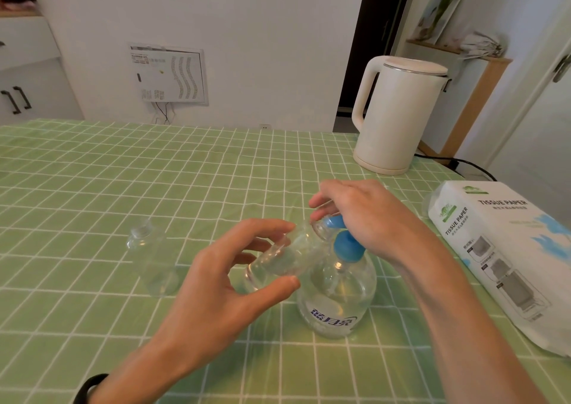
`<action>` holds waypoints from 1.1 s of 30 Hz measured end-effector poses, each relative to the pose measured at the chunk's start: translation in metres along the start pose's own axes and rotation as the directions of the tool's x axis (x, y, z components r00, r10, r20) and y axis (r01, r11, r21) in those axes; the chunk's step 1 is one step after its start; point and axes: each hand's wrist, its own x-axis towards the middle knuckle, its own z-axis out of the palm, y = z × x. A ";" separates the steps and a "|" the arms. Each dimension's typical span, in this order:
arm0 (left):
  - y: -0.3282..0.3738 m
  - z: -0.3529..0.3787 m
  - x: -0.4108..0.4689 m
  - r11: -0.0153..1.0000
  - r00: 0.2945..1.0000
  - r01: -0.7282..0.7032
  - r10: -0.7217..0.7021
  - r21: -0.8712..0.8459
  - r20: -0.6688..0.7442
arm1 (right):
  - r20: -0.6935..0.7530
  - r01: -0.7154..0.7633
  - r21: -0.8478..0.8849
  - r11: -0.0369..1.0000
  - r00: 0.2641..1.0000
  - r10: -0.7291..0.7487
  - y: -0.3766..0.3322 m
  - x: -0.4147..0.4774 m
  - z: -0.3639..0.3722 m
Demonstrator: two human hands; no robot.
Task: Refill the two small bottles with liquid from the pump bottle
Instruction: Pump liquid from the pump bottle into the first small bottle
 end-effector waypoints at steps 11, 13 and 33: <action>0.000 -0.001 -0.001 1.000 1.000 0.006 -0.006 0.026 0.003 | 0.025 -0.036 0.033 0.999 0.999 0.036 0.001 0.001 0.003; 0.001 -0.001 0.000 1.000 1.000 0.002 -0.002 0.020 0.004 | -0.004 -0.014 0.056 0.998 1.000 0.014 0.000 0.001 0.002; 0.002 -0.002 0.001 1.000 1.000 0.011 -0.011 0.019 0.000 | -0.024 0.007 0.097 0.995 1.000 -0.005 0.000 0.001 0.004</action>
